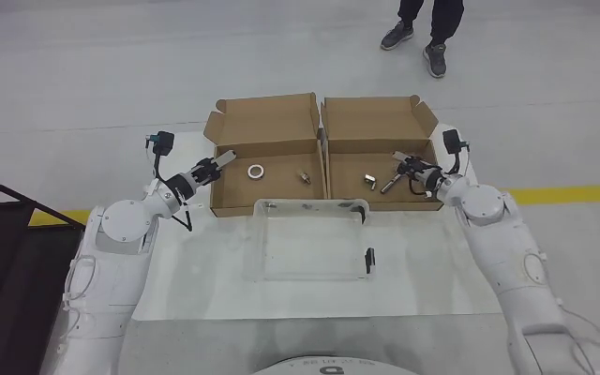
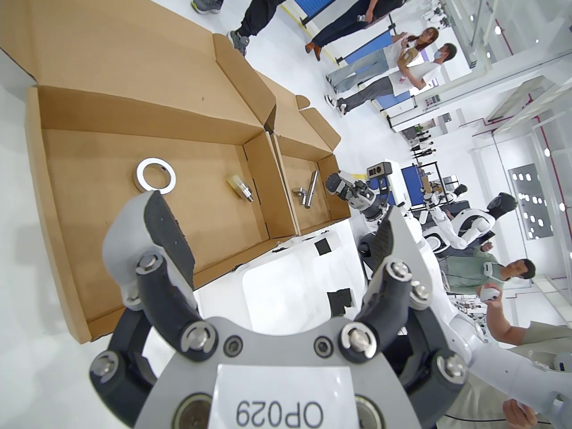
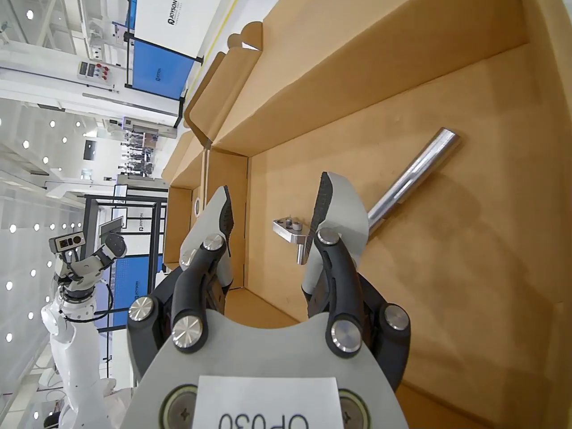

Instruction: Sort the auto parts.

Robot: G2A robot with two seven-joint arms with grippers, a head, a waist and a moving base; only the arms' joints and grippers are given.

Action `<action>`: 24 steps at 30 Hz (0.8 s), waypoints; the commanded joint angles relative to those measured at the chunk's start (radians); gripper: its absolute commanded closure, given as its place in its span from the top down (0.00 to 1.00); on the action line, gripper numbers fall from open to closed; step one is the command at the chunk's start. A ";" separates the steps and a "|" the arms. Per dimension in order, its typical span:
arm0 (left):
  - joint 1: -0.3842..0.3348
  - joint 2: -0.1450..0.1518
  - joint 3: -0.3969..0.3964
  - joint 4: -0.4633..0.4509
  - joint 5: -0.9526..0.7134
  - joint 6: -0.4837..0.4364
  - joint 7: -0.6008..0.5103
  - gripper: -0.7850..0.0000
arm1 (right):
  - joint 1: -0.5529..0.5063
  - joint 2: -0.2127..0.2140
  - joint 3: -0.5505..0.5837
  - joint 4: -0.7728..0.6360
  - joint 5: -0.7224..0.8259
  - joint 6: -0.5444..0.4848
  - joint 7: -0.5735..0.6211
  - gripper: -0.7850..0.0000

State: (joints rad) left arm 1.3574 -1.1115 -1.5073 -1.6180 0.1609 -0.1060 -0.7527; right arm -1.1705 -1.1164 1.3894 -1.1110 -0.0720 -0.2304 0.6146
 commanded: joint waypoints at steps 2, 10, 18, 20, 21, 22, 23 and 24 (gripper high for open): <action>0.000 0.000 0.000 0.000 0.000 0.000 0.000 1.00 | -0.028 -0.001 0.025 -0.053 0.136 -0.152 0.039 0.42; 0.000 0.000 0.000 0.000 0.000 0.000 0.000 1.00 | -0.126 -0.001 0.071 -0.170 0.266 -0.506 -0.014 0.49; 0.011 -0.001 -0.019 0.016 -0.034 0.012 0.055 1.00 | -0.153 -0.017 0.054 -0.141 0.342 -0.617 -0.130 1.00; 0.015 -0.002 -0.027 0.020 -0.049 0.013 0.067 1.00 | -0.153 -0.017 0.054 -0.141 0.342 -0.617 -0.130 1.00; 0.015 -0.002 -0.027 0.020 -0.049 0.013 0.067 1.00 | -0.153 -0.017 0.054 -0.141 0.342 -0.617 -0.130 0.66; 0.015 -0.002 -0.028 0.021 -0.051 0.014 0.069 1.00 | -0.153 -0.017 0.053 -0.140 0.343 -0.618 -0.132 0.71; 0.015 -0.002 -0.028 0.021 -0.052 0.014 0.069 1.00 | -0.153 -0.017 0.053 -0.140 0.343 -0.617 -0.131 0.78; 0.015 -0.002 -0.027 0.021 -0.051 0.014 0.068 1.00 | -0.153 -0.017 0.053 -0.140 0.342 -0.617 -0.131 0.82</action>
State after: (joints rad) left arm 1.3723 -1.1133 -1.5345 -1.5976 0.1110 -0.0923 -0.6852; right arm -1.3238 -1.1330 1.4429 -1.2515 0.2701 -0.8479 0.4842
